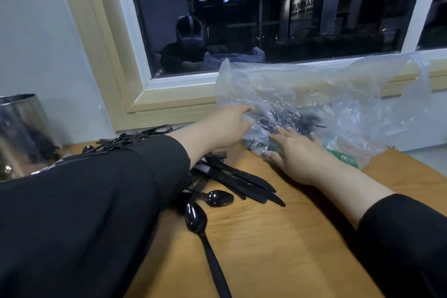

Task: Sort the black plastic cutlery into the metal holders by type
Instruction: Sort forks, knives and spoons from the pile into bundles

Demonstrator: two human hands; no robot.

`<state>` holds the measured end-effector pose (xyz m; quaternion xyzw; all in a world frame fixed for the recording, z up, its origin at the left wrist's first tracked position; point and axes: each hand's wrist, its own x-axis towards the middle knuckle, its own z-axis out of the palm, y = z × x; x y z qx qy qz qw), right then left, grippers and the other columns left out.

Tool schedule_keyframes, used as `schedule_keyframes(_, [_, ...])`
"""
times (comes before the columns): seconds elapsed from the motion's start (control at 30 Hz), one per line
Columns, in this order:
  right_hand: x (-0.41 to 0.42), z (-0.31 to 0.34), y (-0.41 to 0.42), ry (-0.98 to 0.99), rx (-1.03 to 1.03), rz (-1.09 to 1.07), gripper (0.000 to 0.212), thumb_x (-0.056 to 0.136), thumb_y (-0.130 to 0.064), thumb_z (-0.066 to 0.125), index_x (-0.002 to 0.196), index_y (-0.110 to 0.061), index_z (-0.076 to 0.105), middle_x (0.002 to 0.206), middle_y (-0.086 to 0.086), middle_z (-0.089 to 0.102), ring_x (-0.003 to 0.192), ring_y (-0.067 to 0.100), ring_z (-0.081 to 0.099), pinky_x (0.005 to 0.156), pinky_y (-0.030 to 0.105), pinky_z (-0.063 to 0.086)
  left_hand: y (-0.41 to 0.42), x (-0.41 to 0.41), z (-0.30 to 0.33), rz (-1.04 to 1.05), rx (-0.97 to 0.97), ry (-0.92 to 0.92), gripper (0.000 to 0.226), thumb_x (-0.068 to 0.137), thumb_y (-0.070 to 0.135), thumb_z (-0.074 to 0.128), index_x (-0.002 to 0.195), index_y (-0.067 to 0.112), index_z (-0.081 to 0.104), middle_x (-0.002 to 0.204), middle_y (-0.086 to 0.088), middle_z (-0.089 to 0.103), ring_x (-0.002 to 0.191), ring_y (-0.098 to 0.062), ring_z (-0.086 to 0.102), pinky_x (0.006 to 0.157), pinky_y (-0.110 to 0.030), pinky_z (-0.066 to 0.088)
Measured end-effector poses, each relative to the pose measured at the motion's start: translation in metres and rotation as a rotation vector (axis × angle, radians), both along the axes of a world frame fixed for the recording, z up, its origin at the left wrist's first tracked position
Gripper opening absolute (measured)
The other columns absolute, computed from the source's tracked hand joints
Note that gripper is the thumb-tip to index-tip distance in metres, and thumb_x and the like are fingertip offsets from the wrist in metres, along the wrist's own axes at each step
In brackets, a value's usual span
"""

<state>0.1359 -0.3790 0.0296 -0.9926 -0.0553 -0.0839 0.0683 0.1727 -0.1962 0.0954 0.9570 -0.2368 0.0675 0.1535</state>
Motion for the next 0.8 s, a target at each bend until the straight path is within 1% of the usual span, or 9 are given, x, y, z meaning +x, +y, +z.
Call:
schedule_keyframes(0.1, [-0.013, 0.013, 0.017, -0.12, -0.048, -0.011, 0.051, 0.103, -0.052, 0.041, 0.149, -0.03, 0.042, 0.166, -0.003, 0.022, 0.154, 0.024, 0.018, 0.12, 0.067, 0.005, 0.039, -0.046, 0.008, 0.036, -0.007, -0.076, 0.043, 0.107, 0.04, 0.047, 0.148, 0.026, 0.05, 0.142, -0.004, 0.061, 0.126, -0.024, 0.058, 0.098, -0.032, 0.046])
schedule_keyframes(0.2, [-0.031, 0.026, 0.043, -0.294, -0.031, 0.113, 0.041, 0.1, -0.051, 0.048, 0.129, -0.026, 0.063, 0.139, 0.001, 0.06, 0.129, 0.025, 0.054, 0.111, 0.053, 0.033, 0.077, -0.112, 0.005, 0.069, 0.04, -0.129, 0.039, 0.104, 0.047, 0.047, 0.141, 0.038, 0.054, 0.135, 0.006, 0.066, 0.126, -0.018, 0.057, 0.099, -0.034, 0.046])
schedule_keyframes(0.27, [-0.044, 0.029, 0.06, -0.245, 0.014, 0.215, 0.037, 0.099, -0.049, 0.052, 0.119, -0.022, 0.068, 0.115, 0.005, 0.071, 0.108, 0.027, 0.065, 0.095, 0.045, 0.05, 0.091, -0.16, -0.002, 0.03, 0.056, -0.106, 0.04, 0.102, 0.053, 0.045, 0.14, 0.044, 0.053, 0.136, 0.016, 0.063, 0.128, -0.008, 0.054, 0.104, -0.031, 0.044])
schedule_keyframes(0.37, [-0.053, 0.023, 0.076, -0.088, -0.053, 0.261, 0.038, 0.1, -0.049, 0.052, 0.117, -0.019, 0.068, 0.109, 0.007, 0.069, 0.103, 0.03, 0.065, 0.085, 0.04, 0.053, 0.092, -0.204, -0.021, -0.13, 0.201, 0.01, 0.051, 0.098, 0.065, 0.039, 0.148, 0.052, 0.04, 0.159, 0.029, 0.034, 0.144, 0.001, 0.035, 0.119, -0.03, 0.03])
schedule_keyframes(0.47, [-0.051, 0.014, 0.079, -0.017, -0.135, 0.251, 0.042, 0.1, -0.051, 0.051, 0.12, -0.018, 0.065, 0.111, 0.005, 0.059, 0.106, 0.028, 0.061, 0.086, 0.036, 0.049, 0.085, -0.208, -0.043, -0.214, 0.301, 0.1, 0.06, 0.099, 0.068, 0.035, 0.155, 0.048, 0.031, 0.168, 0.023, 0.014, 0.153, -0.001, 0.016, 0.125, -0.029, 0.018])
schedule_keyframes(0.57, [-0.045, 0.011, 0.074, -0.009, -0.113, 0.211, 0.039, 0.099, -0.048, 0.055, 0.121, -0.018, 0.068, 0.107, 0.003, 0.059, 0.102, 0.027, 0.062, 0.085, 0.035, 0.05, 0.091, -0.193, -0.057, -0.214, 0.325, 0.097, 0.064, 0.101, 0.065, 0.037, 0.158, 0.037, 0.033, 0.17, 0.015, 0.013, 0.155, -0.001, 0.007, 0.127, -0.032, 0.015])
schedule_keyframes(0.67, [-0.042, 0.011, 0.072, 0.008, -0.079, 0.195, 0.035, 0.098, -0.046, 0.058, 0.114, -0.018, 0.071, 0.104, 0.003, 0.066, 0.094, 0.024, 0.063, 0.081, 0.033, 0.05, 0.099, -0.176, -0.066, -0.2, 0.347, 0.022, 0.056, 0.107, 0.053, 0.035, 0.158, 0.031, 0.035, 0.17, 0.011, 0.015, 0.155, -0.002, 0.007, 0.127, -0.03, 0.013])
schedule_keyframes(0.77, [-0.043, 0.01, 0.072, 0.024, -0.064, 0.178, 0.032, 0.098, -0.045, 0.058, 0.111, -0.019, 0.07, 0.105, 0.001, 0.067, 0.096, 0.022, 0.063, 0.079, 0.031, 0.048, 0.103, -0.168, -0.075, -0.221, 0.296, -0.049, 0.046, 0.11, 0.033, 0.035, 0.155, 0.029, 0.042, 0.17, 0.007, 0.021, 0.156, -0.007, 0.014, 0.127, -0.026, 0.01])
schedule_keyframes(0.8, [-0.042, 0.01, 0.072, 0.03, -0.054, 0.171, 0.03, 0.098, -0.045, 0.058, 0.111, -0.021, 0.07, 0.106, 0.001, 0.067, 0.097, 0.022, 0.063, 0.079, 0.03, 0.048, 0.105, -0.164, -0.079, -0.223, 0.26, -0.078, 0.043, 0.109, 0.028, 0.039, 0.151, 0.03, 0.049, 0.167, 0.006, 0.029, 0.154, -0.007, 0.022, 0.127, -0.027, 0.015])
